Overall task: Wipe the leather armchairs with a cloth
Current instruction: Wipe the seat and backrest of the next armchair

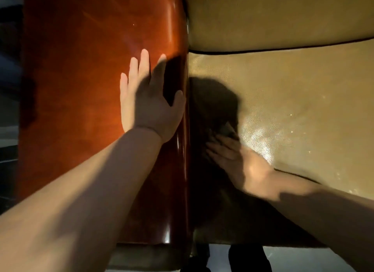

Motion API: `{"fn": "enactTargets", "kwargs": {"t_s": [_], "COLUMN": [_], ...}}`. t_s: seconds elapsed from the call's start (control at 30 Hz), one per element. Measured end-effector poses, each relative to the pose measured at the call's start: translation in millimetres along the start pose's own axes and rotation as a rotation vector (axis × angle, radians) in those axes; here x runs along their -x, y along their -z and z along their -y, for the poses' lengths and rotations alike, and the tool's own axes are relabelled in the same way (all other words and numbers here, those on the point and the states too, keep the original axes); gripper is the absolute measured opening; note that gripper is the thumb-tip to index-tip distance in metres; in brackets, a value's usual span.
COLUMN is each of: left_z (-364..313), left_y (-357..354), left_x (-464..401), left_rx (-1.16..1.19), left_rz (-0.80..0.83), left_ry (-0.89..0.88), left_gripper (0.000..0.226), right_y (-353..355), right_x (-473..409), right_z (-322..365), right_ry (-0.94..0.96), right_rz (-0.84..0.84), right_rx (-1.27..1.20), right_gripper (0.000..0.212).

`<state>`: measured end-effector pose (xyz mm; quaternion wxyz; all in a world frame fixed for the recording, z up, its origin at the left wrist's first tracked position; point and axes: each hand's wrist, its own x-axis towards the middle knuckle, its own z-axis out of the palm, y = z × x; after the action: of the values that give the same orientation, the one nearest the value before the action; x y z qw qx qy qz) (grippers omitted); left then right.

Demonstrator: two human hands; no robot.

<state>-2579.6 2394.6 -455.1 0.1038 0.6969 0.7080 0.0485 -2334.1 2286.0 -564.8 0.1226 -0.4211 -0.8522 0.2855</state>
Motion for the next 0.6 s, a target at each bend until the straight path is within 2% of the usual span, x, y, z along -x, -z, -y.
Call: {"fn": "enactTargets", "kwargs": {"t_s": [0.07,0.13,0.17,0.2,0.27,0.37,0.4,0.47,0.53,0.57,0.6], "left_z": [2,2,1,0,-1,0,-2,-4,-7,-7,-6], "left_y": [-2,0,1,1,-1,-2,-1,2,4,3,2], "left_x": [-2,-3,-2,-3,-5,-8,-6,-3,-4,-5,-6], "left_rx": [0.02,0.029,0.022,0.018,0.041,0.07,0.062,0.065,0.053,0.042,0.042], "left_rz": [0.013,0.02,0.012,0.001,-0.004,0.017,0.029,0.037,0.04,0.039,0.036], "left_ry": [0.002,0.016,0.019,0.017,0.013,0.031,0.036,0.05,0.05,0.047,0.046], "left_gripper": [0.08,0.081,0.081,0.081,0.082,0.083,0.084,0.084,0.085,0.085,0.085], "right_y": [8,25,33,43,52,22,9,1,15,26,35], "right_x": [1,-40,-73,-103,-139,-122,-103,-71,-85,-106,-134], "right_z": [-1,-33,-56,-75,-90,-44,-27,-10,-38,-57,-76], "right_ry": [0.184,0.284,0.187,0.0,-0.287,-0.286,-0.261,-0.042,0.081,0.022,-0.06], "right_rz": [0.124,0.104,-0.023,-0.078,-0.115,-0.265,-0.265,-0.125,0.01,0.045,-0.01], "right_rx": [0.032,0.228,0.266,0.248,0.246,0.182,0.061,-0.07,0.037,0.087,0.115], "right_gripper": [0.05,0.038,0.035,0.039,0.049,0.034,0.03,0.025,0.035,0.043,0.05]}}
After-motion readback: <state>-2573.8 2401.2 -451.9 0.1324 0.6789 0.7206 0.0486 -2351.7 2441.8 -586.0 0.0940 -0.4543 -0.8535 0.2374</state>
